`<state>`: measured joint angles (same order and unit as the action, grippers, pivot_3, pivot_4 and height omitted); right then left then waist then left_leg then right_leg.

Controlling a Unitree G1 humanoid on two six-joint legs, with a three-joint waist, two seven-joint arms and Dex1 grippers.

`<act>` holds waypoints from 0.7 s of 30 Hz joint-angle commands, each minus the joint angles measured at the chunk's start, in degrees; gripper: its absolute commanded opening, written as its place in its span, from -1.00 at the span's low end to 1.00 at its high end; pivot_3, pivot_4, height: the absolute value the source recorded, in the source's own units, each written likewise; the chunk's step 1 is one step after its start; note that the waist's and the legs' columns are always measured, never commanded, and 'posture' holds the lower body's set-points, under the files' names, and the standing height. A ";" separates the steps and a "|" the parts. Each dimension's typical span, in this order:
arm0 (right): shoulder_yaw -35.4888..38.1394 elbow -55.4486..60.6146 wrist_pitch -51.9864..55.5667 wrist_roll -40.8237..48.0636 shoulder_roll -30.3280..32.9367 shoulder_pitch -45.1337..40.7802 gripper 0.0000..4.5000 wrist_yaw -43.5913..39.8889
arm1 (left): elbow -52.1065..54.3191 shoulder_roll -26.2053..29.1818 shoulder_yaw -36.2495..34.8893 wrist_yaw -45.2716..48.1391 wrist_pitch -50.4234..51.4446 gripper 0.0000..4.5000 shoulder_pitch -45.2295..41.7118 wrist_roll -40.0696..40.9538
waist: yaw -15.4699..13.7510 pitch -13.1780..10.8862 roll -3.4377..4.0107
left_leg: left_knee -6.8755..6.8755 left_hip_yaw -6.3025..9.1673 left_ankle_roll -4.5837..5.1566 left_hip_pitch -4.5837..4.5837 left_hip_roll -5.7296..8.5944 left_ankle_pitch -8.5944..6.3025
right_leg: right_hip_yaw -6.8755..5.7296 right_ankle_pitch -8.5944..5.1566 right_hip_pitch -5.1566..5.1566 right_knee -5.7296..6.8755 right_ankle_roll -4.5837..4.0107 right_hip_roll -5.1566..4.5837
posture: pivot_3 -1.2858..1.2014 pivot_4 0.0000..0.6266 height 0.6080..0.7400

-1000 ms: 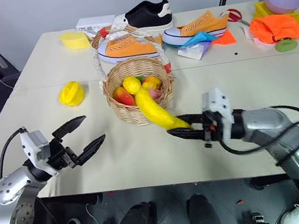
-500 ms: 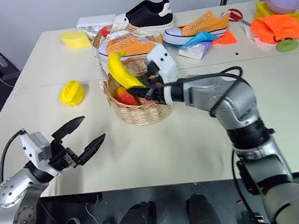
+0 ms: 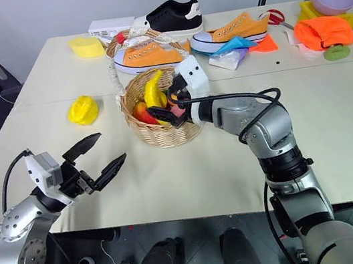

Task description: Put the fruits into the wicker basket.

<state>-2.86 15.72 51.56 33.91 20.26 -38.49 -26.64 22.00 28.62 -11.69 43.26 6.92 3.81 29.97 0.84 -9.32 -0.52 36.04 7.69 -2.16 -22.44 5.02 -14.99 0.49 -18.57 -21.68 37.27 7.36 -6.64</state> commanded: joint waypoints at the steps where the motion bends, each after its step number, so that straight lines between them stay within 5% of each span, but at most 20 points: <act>1: 4.05 9.04 -5.00 3.94 6.10 5.60 0.99 -9.79 | -0.10 -0.81 -3.18 -3.95 -0.03 1.00 -0.75 0.03 | -0.34 0.00 -0.01 | 0.01 0.01 0.06 0.00 0.02 -0.03 | -0.03 0.00 0.04 -0.07 0.01 -0.01 | 0.03 -0.52 1.00; 10: 2.90 11.37 -25.90 -8.71 21.03 18.67 0.99 -22.93 | -15.05 2.19 -8.53 -21.40 4.89 1.00 -12.67 -10.09 | -0.09 0.00 -0.08 | 0.08 0.00 0.36 0.05 -0.02 -0.20 | -0.13 0.01 0.11 0.00 0.05 0.12 | 0.03 -0.52 1.00; 21: 1.35 7.78 -29.27 -11.83 20.04 18.03 0.99 -23.05 | -39.61 2.55 -2.79 -24.08 10.12 1.00 -34.68 -16.12 | -0.19 -0.10 -0.29 | 0.12 0.01 -0.02 0.02 0.04 0.01 | -0.13 0.07 0.12 -0.03 0.15 0.08 | 0.03 -0.52 1.00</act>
<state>-2.01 22.46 23.32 22.22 40.59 -19.41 -49.87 -17.08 31.10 -14.77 18.06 16.78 -29.14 13.73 0.65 -9.42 -0.81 36.17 7.71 -2.19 -22.42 5.07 -14.97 0.36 -18.51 -21.55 37.23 7.52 -6.58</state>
